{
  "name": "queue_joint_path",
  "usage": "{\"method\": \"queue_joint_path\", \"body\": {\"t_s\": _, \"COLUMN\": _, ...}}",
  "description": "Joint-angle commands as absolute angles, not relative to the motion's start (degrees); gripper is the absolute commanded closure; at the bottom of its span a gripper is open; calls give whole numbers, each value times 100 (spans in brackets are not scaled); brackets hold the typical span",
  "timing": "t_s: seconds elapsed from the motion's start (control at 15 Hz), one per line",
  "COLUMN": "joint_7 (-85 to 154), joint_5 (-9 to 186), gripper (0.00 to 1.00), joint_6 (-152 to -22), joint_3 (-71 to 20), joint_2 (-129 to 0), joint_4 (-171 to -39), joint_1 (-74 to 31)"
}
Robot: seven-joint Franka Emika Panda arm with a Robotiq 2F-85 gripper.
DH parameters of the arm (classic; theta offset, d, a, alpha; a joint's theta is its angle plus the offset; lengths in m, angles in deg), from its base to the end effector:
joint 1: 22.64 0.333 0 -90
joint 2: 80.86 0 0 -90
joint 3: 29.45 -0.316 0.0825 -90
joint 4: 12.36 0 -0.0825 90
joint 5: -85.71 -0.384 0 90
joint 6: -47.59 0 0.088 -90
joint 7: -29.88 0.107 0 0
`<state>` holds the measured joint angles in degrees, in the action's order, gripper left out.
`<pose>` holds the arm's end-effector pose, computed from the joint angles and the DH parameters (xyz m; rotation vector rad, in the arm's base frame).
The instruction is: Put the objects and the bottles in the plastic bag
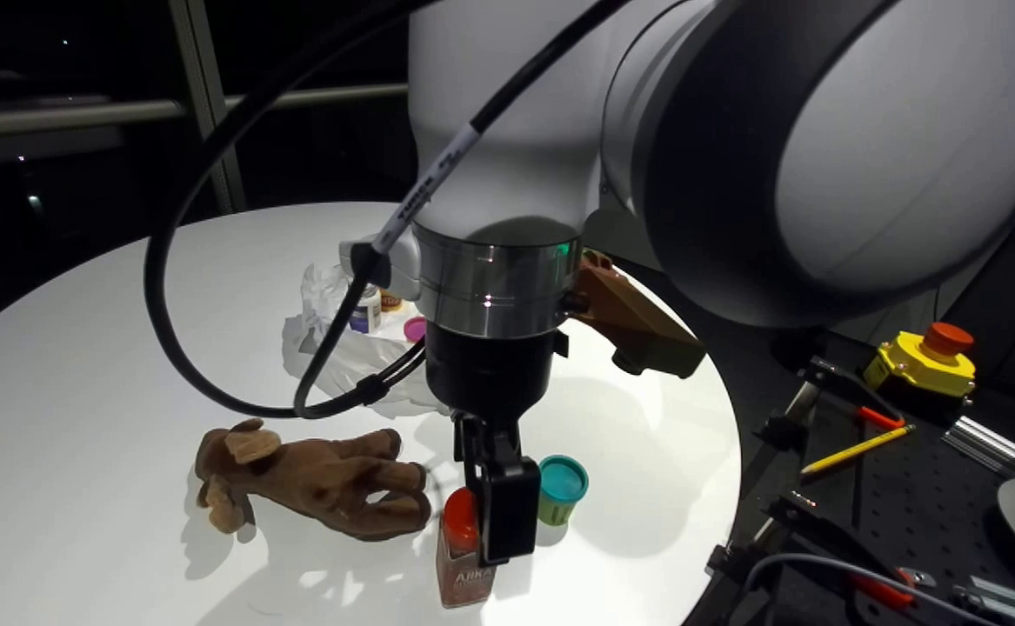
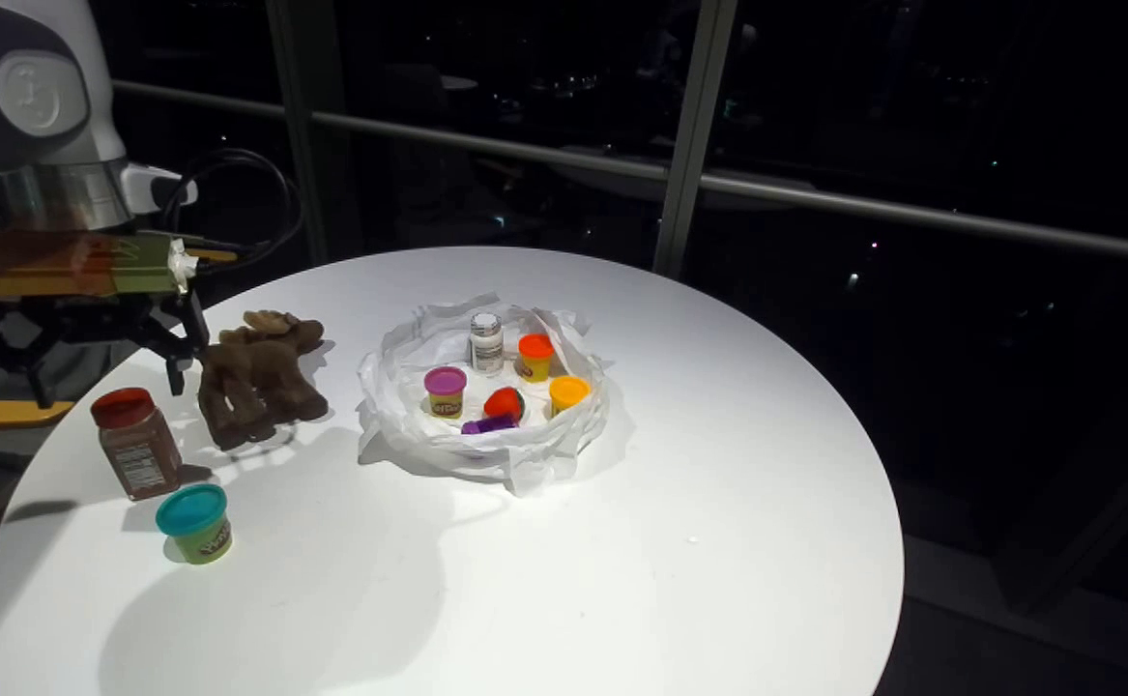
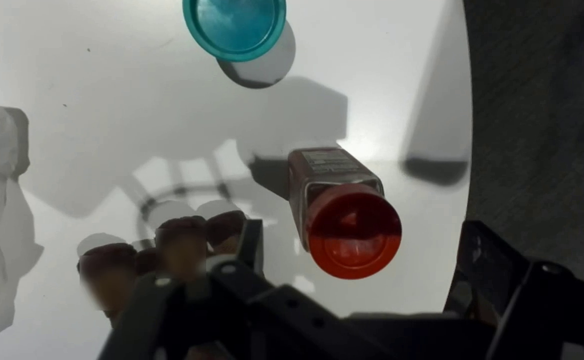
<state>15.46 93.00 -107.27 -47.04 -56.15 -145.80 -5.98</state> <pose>0.4157 0.2987 0.1590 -2.7381 -1.3933 0.0668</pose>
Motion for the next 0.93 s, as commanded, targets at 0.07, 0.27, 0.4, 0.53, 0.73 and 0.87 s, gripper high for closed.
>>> {"method": "queue_joint_path", "body": {"t_s": 0.07, "joint_7": 1266, "joint_5": 9320, "gripper": 28, "joint_6": -10765, "joint_3": -4790, "joint_2": -5337, "joint_4": -14364, "joint_1": -741}}
{"method": "queue_joint_path", "body": {"t_s": 0.27, "joint_7": 1211, "joint_5": 9316, "gripper": 48, "joint_6": -10768, "joint_3": -4796, "joint_2": -5258, "joint_4": -14300, "joint_1": -777}}
{"method": "queue_joint_path", "body": {"t_s": 0.4, "joint_7": 1201, "joint_5": 9310, "gripper": 65, "joint_6": -10798, "joint_3": -4807, "joint_2": -5300, "joint_4": -14305, "joint_1": -795}}
{"method": "queue_joint_path", "body": {"t_s": 0.53, "joint_7": 1230, "joint_5": 9311, "gripper": 74, "joint_6": -10794, "joint_3": -4802, "joint_2": -5403, "joint_4": -14328, "joint_1": -793}}
{"method": "queue_joint_path", "body": {"t_s": 0.73, "joint_7": 1453, "joint_5": 9357, "gripper": 74, "joint_6": -10639, "joint_3": -4704, "joint_2": -5736, "joint_4": -14370, "joint_1": -713}}
{"method": "queue_joint_path", "body": {"t_s": 0.87, "joint_7": 1858, "joint_5": 9543, "gripper": 74, "joint_6": -10535, "joint_3": -4447, "joint_2": -6110, "joint_4": -14370, "joint_1": -536}}
